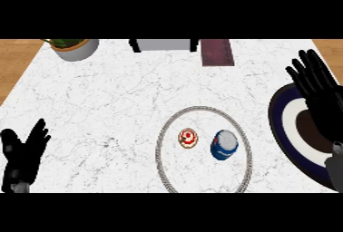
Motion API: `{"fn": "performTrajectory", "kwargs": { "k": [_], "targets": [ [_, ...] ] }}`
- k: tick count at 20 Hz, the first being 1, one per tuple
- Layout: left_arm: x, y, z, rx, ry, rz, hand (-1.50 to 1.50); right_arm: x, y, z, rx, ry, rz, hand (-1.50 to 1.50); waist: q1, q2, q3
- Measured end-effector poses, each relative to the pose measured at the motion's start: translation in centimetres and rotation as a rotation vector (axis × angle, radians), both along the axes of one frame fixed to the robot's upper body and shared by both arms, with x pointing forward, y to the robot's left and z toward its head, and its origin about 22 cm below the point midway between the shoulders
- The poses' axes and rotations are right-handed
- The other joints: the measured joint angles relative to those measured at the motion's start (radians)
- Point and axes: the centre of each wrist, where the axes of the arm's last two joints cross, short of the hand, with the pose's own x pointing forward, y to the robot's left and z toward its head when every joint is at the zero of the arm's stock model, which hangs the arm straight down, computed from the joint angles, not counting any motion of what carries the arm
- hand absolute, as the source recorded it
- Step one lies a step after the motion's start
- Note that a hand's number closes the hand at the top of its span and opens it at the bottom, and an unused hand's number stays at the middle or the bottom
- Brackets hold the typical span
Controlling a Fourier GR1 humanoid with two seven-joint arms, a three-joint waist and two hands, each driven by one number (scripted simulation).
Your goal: Pick the can from the placemat and place it in the plate
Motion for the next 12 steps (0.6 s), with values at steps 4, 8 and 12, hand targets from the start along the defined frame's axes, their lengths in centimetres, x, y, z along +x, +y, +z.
{"fn": "performTrajectory", "kwargs": {
  "k": [4,8,12],
  "targets": [
    [0.5,-2.1,0.4,-0.033,-0.026,-0.072,0.0,0.9,-1.1,2.1,-0.023,-0.079,-0.037,1.5,-0.007,0.029,-0.027],
    [0.9,-5.2,0.3,-0.1,-0.06,-0.162,0.0,1.3,-4.0,4.7,-0.271,-0.122,-0.167,1.5,-0.029,0.04,-0.042],
    [1.1,-7.8,0.0,-0.155,-0.092,-0.239,0.0,0.8,-4.8,2.4,-0.312,-0.151,-0.412,-1.5,-0.032,0.043,-0.04]
  ]
}}
